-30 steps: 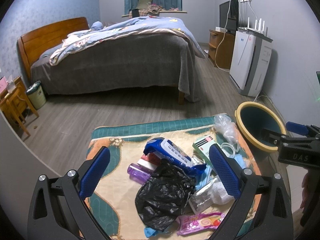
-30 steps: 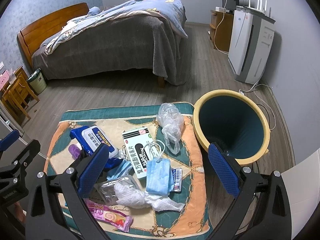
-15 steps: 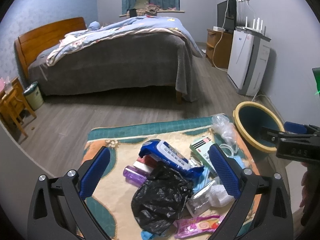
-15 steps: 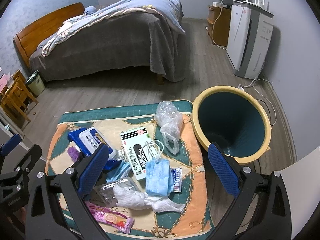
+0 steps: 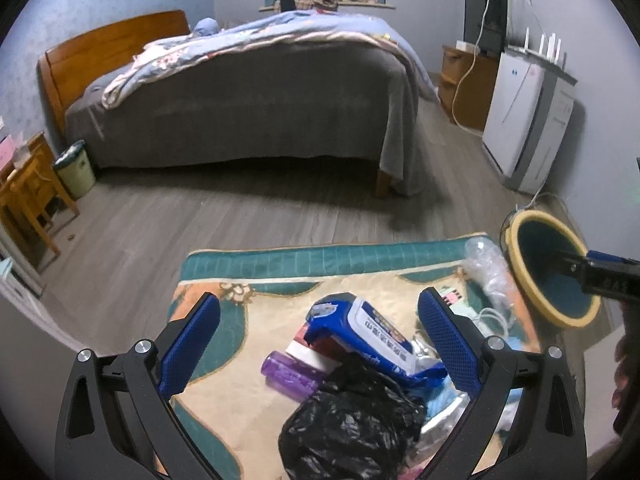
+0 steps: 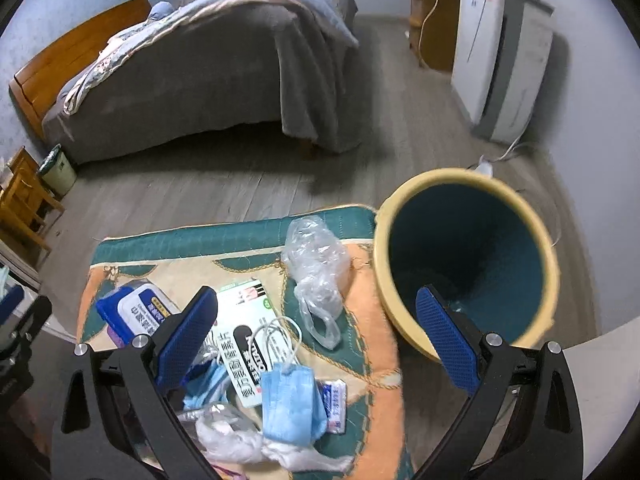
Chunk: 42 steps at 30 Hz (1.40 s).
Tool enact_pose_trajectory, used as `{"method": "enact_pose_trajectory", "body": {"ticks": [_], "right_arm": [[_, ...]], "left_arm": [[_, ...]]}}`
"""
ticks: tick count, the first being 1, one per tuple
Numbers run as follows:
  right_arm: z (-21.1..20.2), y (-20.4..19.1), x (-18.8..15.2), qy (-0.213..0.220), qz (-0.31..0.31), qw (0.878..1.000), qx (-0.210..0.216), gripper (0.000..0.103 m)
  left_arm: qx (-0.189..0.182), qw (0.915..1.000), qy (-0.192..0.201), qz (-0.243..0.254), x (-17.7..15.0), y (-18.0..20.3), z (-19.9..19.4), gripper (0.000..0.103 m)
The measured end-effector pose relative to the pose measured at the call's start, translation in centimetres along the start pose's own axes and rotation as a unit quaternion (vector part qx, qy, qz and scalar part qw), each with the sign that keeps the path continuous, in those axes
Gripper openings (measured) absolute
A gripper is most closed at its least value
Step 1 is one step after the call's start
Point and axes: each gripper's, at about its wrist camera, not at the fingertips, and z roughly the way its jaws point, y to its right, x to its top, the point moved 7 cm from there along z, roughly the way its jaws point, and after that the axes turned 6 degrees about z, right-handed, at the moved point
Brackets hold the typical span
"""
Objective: Collect trash
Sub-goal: 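Grasp the blue wet-wipe pack with left tool while right tool grasps clear plastic bag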
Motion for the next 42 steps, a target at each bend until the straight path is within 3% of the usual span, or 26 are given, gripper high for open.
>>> {"method": "enact_pose_trajectory", "body": {"ticks": [2,8,10,12,14,19,22,26,29,33,42], "right_arm": [[1.3,0.4,0.6,-0.006,0.009,1.0,0.002,0.097],[4.2,1.2,1.9,-0.006,-0.002,1.0,-0.008,0.097],[5.3,1.3,1.9,-0.018,-0.003,1.0,-0.007,0.097],[6.5,1.1,1.4,-0.036,-0.006,0.999,-0.003,0.097],[7.8,0.7,1.0,-0.054,-0.015,0.998,-0.001,0.096],[10.8,-0.2,-0.8,-0.1,-0.048,0.994,0.0,0.083],[12.0,-0.1,-2.1,-0.123,-0.055,0.991,-0.008,0.069],[13.2,0.2,-3.7,-0.157,-0.066,0.985,-0.026,0.04],[13.2,-0.1,-3.8,-0.155,-0.072,0.985,-0.027,0.031],[12.9,-0.5,-4.0,-0.158,-0.069,0.985,-0.019,0.025],[9.2,-0.9,-2.4,-0.127,-0.054,0.99,0.003,0.022]], "left_arm": [[0.01,0.9999,-0.002,0.001,0.1,-0.3,0.8,0.098],[-0.028,0.9987,-0.028,-0.032,-0.5,-0.4,3.5,0.095],[-0.044,0.998,-0.04,-0.021,-0.9,0.3,4.2,0.092],[-0.054,0.997,-0.055,-0.006,-1.5,1.4,5.1,0.08],[-0.062,0.9953,-0.074,0.001,-2.2,2.0,6.3,0.078],[-0.063,0.9923,-0.106,0.014,-3.5,2.8,8.5,0.075],[-0.064,0.991,-0.117,0.009,-3.8,2.7,9.1,0.07],[-0.066,0.9873,-0.145,-0.001,-4.6,2.5,9.8,0.066],[-0.071,0.9865,-0.145,-0.027,-4.7,1.8,9.3,0.065],[-0.078,0.9856,-0.147,-0.027,-4.8,1.6,9.3,0.052],[-0.093,0.9905,-0.101,-0.001,-2.9,2.5,7.1,0.03]]}}
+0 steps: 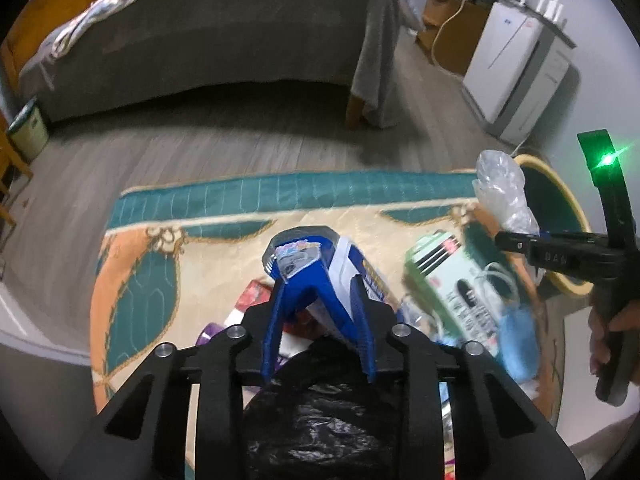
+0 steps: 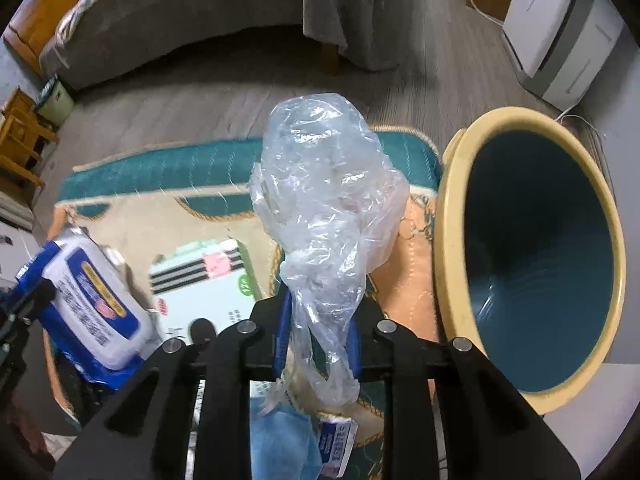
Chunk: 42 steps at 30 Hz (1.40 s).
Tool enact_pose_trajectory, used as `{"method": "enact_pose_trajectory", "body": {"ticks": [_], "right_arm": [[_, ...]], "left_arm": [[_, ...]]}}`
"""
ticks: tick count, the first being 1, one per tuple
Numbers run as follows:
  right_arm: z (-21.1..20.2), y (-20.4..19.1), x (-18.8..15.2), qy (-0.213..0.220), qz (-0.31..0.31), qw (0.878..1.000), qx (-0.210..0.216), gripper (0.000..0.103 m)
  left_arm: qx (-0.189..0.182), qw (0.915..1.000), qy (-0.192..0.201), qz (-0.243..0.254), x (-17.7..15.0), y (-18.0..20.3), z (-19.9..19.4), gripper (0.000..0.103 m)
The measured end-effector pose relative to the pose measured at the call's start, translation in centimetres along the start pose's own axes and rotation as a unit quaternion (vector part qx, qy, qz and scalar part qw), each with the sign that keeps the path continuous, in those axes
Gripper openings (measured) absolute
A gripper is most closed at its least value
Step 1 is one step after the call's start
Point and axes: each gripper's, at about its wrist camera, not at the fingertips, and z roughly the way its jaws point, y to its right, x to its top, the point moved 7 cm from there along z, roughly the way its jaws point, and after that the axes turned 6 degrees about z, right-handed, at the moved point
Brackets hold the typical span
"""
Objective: Collect trash
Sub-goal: 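Carry both items over the yellow bin and open both tools to drop them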
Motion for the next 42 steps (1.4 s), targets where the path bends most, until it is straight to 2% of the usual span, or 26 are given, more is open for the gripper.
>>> {"method": "enact_pose_trajectory", "body": {"ticks": [4,9,14,20,26,32,37,42], "right_arm": [[-3.0,0.2,0.2,0.029,-0.005,1.0,0.002,0.022],[-6.4,2.0,0.0,0.05,0.02,0.998,0.02,0.022],[-10.1,5.5,1.1,0.086,0.051,0.995,0.019,0.022],[-12.3,10.9,2.2,0.115,0.089,0.989,0.002,0.022],[-12.0,16.1,2.0,0.116,0.119,0.986,-0.017,0.022],[-10.9,20.9,1.5,0.11,0.159,0.981,-0.018,0.022],[-9.4,22.6,1.0,0.096,0.18,0.979,-0.013,0.022],[-8.4,24.0,0.7,0.093,0.195,0.976,-0.003,0.025]], "left_arm": [[0.002,0.9988,0.039,0.028,1.3,1.3,-2.1,0.028],[0.004,0.9938,0.102,0.045,3.6,3.0,-5.0,0.027],[-0.016,0.9858,0.156,0.06,6.5,6.0,-8.2,0.027],[-0.046,0.9772,0.182,0.098,9.2,11.9,-9.6,0.027],[-0.069,0.971,0.177,0.145,10.8,18.1,-8.0,0.027],[-0.111,0.9657,0.146,0.184,11.3,24.7,-4.1,0.028],[-0.116,0.9634,0.128,0.205,11.6,28.1,-0.5,0.028],[-0.116,0.9616,0.114,0.221,12.1,29.8,2.4,0.031]]}}
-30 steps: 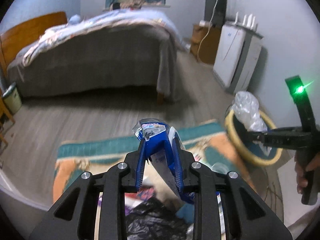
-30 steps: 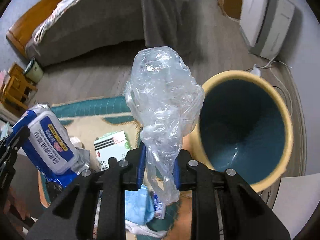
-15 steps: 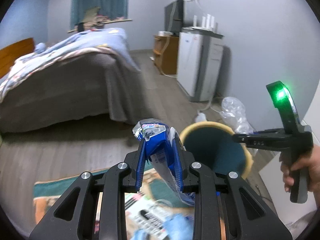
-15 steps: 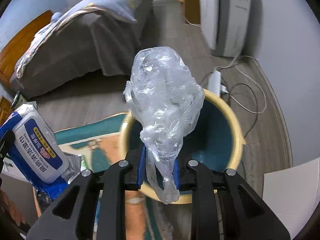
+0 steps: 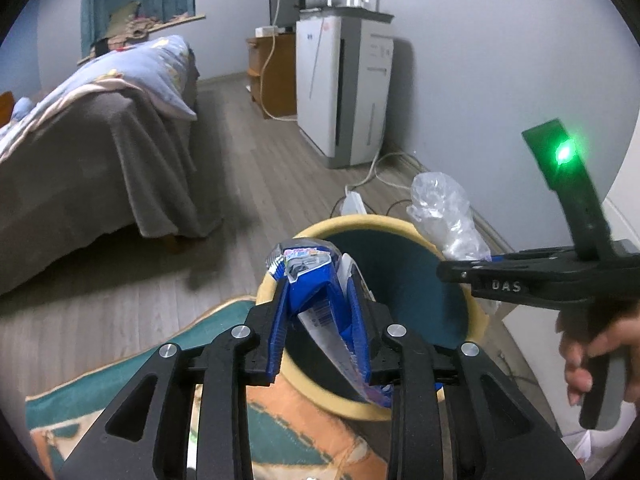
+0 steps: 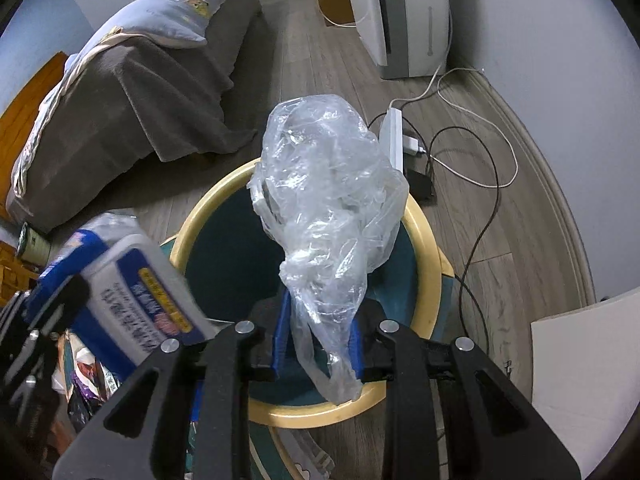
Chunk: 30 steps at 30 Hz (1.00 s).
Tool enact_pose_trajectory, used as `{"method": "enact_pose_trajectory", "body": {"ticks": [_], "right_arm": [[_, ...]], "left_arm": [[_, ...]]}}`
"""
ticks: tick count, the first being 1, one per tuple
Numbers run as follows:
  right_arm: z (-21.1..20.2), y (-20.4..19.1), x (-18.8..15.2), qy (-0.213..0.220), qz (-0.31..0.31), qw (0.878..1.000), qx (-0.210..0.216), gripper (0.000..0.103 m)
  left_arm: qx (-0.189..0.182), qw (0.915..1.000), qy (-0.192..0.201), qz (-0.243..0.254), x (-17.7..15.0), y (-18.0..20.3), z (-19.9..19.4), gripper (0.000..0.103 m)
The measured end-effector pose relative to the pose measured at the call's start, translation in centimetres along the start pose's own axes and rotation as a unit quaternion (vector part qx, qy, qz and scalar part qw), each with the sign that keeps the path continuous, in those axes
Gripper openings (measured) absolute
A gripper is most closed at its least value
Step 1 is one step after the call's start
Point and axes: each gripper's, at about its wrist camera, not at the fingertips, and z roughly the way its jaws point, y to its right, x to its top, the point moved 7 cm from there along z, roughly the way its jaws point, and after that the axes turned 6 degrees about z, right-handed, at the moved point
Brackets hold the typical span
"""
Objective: Collect trash
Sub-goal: 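Carry both items over the yellow bin and open both tools to drop them, then move both open tools back over the mat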
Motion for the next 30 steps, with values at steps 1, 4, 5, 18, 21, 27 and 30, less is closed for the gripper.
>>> {"method": "enact_pose_trajectory", "body": {"ticks": [1,4,5,18,21,27,30], "right_arm": [[0.3,0.0,0.2,-0.001,0.003,1.0,0.002,0.026],[0.8,0.3,0.5,-0.001,0.006,1.0,0.003,0.033],[0.7,0.3,0.6,0.0,0.006,1.0,0.002,0.04],[-0.3,0.3,0.9,0.016,0.015,1.0,-0.007,0.089],[-0.8,0.1,1.1,0.021,0.014,1.0,-0.015,0.097],[-2.2,-1.0,1.0,0.03,0.002,0.999,-0.026,0.097],[-3.1,-2.1,0.5,0.035,-0.015,0.999,-0.028,0.097]], "left_arm": [[0.001,1.0,-0.002,0.003,-0.1,0.1,0.4,0.031],[0.0,0.9999,-0.01,0.003,-0.6,0.2,1.1,0.034],[0.001,0.9999,-0.012,0.003,-0.9,0.1,0.9,0.037],[0.042,0.9991,-0.002,-0.005,-1.8,-1.3,-1.4,0.093],[0.057,0.9984,-0.003,-0.004,-2.3,-1.9,-2.3,0.094],[0.084,0.9963,-0.003,-0.014,-3.2,-4.1,-5.3,0.095],[0.094,0.9954,0.002,-0.022,-3.5,-5.4,-7.4,0.096]]}}
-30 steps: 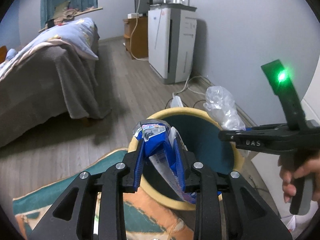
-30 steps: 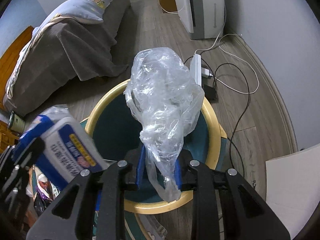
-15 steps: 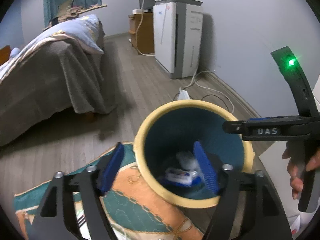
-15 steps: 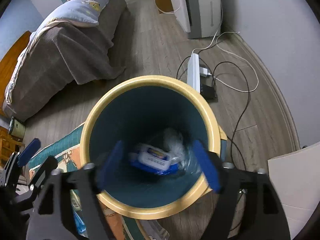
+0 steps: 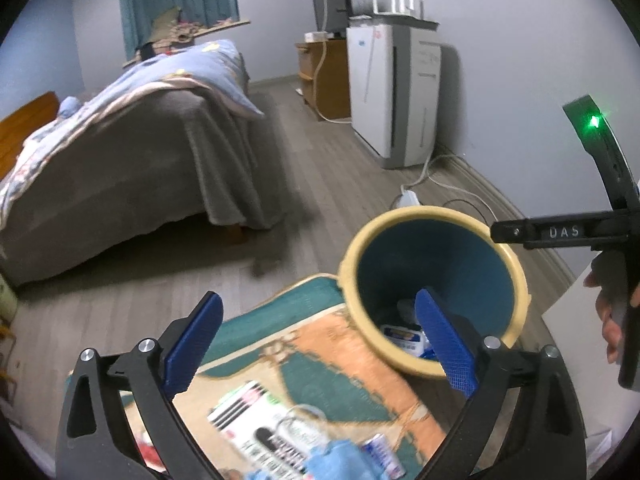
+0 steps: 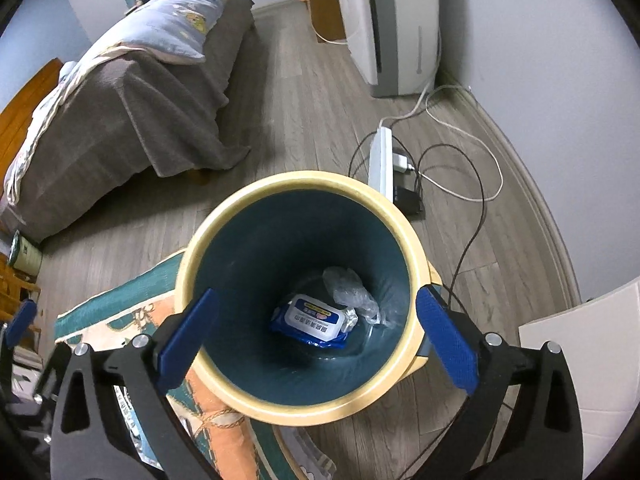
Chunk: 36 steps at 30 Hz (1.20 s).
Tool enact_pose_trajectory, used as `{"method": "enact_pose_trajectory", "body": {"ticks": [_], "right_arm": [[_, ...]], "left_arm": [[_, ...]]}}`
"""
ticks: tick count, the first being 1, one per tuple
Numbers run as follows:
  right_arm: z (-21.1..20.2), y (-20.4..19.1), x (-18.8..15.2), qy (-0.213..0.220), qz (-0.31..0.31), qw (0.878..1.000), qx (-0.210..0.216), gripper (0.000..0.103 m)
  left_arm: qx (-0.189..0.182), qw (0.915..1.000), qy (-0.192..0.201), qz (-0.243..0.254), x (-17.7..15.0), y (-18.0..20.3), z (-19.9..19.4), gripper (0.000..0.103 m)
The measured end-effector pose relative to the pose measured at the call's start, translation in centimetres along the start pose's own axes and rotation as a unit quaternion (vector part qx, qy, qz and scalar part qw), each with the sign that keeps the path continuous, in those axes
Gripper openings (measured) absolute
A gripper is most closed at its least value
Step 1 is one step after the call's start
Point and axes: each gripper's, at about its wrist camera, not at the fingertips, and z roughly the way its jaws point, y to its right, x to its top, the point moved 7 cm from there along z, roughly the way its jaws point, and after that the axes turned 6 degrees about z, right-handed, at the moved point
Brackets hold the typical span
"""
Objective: Collect trash
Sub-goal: 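Move both open tools back over the mat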
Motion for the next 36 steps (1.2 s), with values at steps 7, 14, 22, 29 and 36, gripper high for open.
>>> {"method": "enact_pose_trajectory", "body": {"ticks": [7,14,22,29,36], "right_arm": [[-2.5,-2.6,-2.2,0.002,-0.016,1.0,0.004,0.097],[-4.3,-5.9,-4.5,0.008,-0.027,1.0,0.011,0.097],[-4.8,-11.7,-8.2,-0.001,-0.083,0.996,0.018,0.097],[-3.1,-15.2,-10.6,-0.011,-0.098,0.995,0.016,0.097],[-0.5,-16.2,-13.6,-0.047,-0.088,0.995,0.008,0.097]], "left_arm": [[0.028,0.9992,0.01,-0.025,-1.6,-4.4,-5.2,0.097],[0.061,0.997,0.025,-0.04,-4.2,-9.1,-10.4,0.098],[0.083,0.9899,0.001,-0.115,-10.1,-15.0,-12.0,0.098],[0.082,0.9842,-0.009,-0.156,-13.0,-17.4,-12.6,0.098],[0.072,0.9828,-0.033,-0.166,-16.4,-19.0,-12.2,0.098]]}}
